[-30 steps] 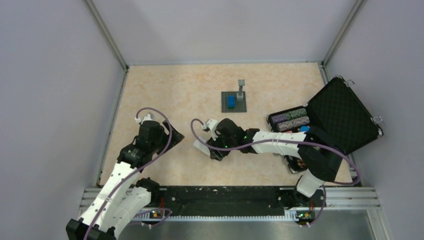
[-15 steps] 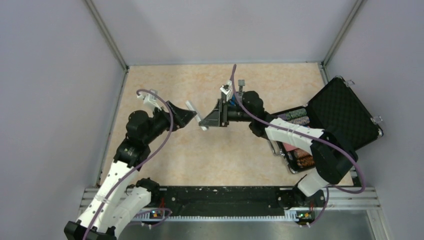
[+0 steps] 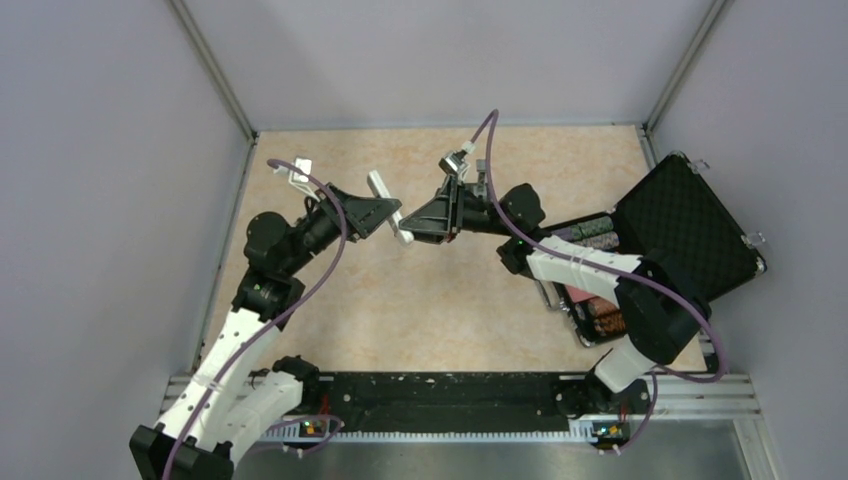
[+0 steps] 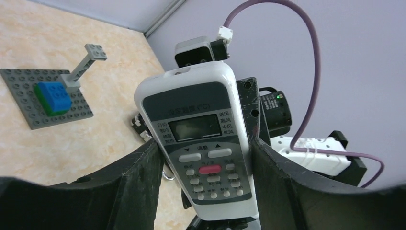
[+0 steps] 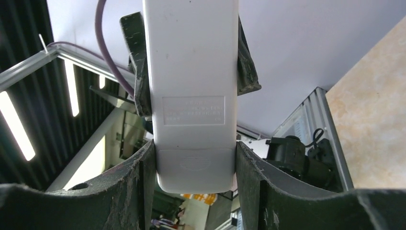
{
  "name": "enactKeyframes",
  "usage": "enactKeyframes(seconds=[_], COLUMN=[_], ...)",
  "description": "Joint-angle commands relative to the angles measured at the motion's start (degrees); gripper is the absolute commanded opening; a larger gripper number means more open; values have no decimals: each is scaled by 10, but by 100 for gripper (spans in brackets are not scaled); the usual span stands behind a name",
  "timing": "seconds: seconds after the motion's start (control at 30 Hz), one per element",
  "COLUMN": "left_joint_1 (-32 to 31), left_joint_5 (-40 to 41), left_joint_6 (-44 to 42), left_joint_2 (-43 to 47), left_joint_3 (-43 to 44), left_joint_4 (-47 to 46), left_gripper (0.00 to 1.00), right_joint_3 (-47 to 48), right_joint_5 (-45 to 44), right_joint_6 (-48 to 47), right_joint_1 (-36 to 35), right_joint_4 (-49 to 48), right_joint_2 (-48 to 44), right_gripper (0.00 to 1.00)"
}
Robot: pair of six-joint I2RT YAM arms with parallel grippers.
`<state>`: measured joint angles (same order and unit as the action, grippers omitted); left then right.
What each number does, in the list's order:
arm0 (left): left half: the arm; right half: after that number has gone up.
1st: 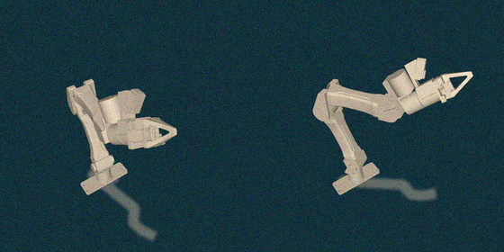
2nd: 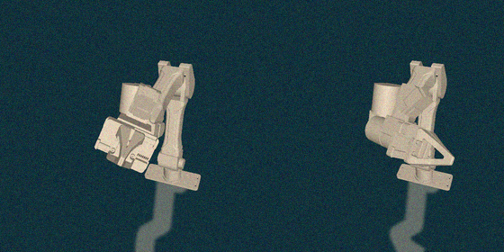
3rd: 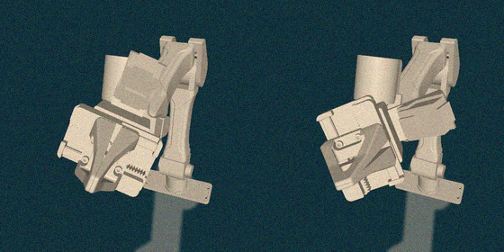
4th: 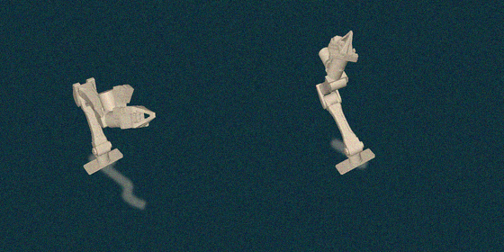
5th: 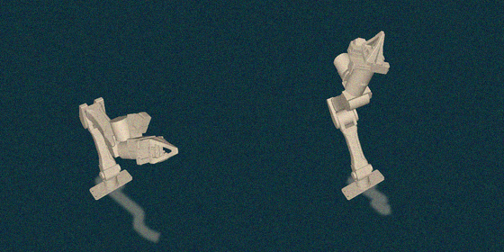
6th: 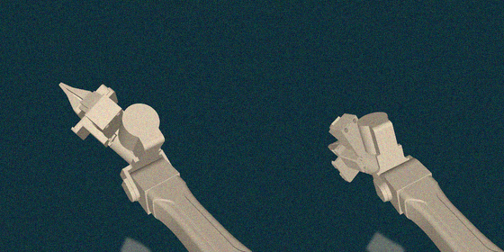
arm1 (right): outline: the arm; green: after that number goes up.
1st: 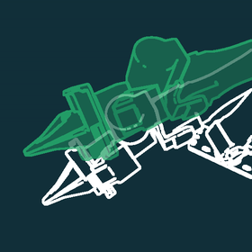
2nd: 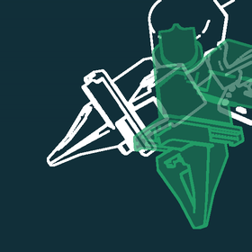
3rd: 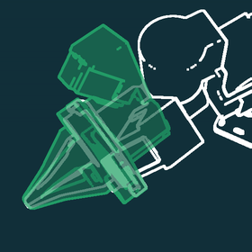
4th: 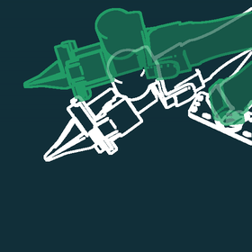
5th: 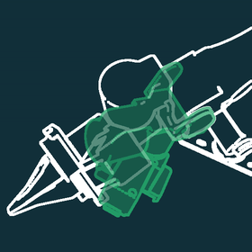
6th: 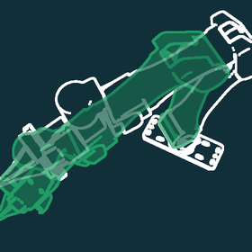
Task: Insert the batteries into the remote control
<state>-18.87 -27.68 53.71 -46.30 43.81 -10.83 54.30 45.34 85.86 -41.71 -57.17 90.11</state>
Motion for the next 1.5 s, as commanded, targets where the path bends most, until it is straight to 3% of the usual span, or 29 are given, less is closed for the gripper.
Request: enactKeyframes(seconds=[0.0, 0.07, 0.1, 0.17, 0.2, 0.27, 0.4, 0.47, 0.6, 0.8, 1.13, 1.47], left_joint_1=[4, 4, 5, 5, 5, 5, 4, 4, 4, 4, 1, 0], left_joint_5=[-11, -13, -9, 10, 28, 71, 177, 237, 350, 403, 377, 368], left_joint_6=[20, 17, 14, -2, -14, -50, -115, -132, -142, -171, -181, -166], left_joint_2=[-16, -21, -21, -21, -20, -20, -21, -22, -46, -108, -238, -261], left_joint_3=[1, 1, 1, 7, 15, 31, 52, 46, 29, -2, -22, -69], left_joint_4=[-43, -38, -30, -1, 31, 97, 259, 327, 418, 471, 489, 448], left_gripper=[52, 36, 27, 10, 7, 3, 0, 0, 0, 0, 1, 41], right_joint_3=[10, 10, 7, -2, -8, -16, -17, -9, -21, -52, -71, -53], right_joint_5=[5, 7, 6, 1, -4, -15, -79, -172, -332, -419, -446, -501], right_joint_6=[64, 69, 69, 53, 34, -21, -183, -282, -373, -416, -417, -423], right_joint_1=[-3, -2, -2, -1, -1, 2, 19, 32, 46, 50, 50, 50], right_joint_4=[-116, -112, -110, -88, -65, 32, 307, 490, 653, 713, 756, 868], right_joint_2=[7, 12, 13, 8, 2, -17, -68, -99, -154, -221, -264, -288], right_gripper=[33, 37, 44, 71, 85, 98, 99, 99, 99, 99, 99, 99])
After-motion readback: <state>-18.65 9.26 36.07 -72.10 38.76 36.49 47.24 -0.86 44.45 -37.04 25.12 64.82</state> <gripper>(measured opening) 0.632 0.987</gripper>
